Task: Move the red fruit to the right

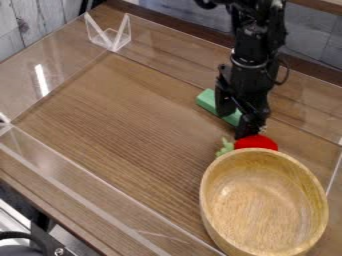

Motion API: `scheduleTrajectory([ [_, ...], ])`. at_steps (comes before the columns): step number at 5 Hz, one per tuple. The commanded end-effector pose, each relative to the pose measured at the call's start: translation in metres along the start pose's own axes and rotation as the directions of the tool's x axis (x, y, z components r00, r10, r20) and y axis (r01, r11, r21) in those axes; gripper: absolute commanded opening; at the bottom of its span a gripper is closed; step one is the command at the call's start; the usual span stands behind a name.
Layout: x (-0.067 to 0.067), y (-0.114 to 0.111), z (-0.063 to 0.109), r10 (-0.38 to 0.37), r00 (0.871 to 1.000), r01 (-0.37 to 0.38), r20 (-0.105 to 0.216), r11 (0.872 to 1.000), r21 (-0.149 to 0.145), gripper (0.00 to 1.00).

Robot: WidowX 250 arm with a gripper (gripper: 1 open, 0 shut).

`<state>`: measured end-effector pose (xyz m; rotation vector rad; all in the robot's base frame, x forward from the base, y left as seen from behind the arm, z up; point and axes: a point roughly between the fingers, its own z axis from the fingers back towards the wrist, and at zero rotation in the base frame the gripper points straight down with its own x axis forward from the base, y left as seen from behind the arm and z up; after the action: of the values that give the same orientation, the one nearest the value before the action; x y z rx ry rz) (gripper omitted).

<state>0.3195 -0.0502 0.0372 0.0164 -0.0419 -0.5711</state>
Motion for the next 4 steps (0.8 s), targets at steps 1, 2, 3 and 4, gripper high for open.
scheduleTrajectory([
  [1,0.005,-0.006,0.007,-0.016,0.999,0.016,0.030,1.000,0.010,1.00],
  [2,0.004,0.001,0.012,-0.060,0.998,0.060,0.032,0.998,0.006,1.00],
  [3,0.004,0.007,0.016,-0.103,0.994,0.103,0.034,0.995,0.003,1.00],
  [4,-0.002,0.014,0.009,-0.089,0.995,0.089,0.033,0.996,0.001,1.00],
])
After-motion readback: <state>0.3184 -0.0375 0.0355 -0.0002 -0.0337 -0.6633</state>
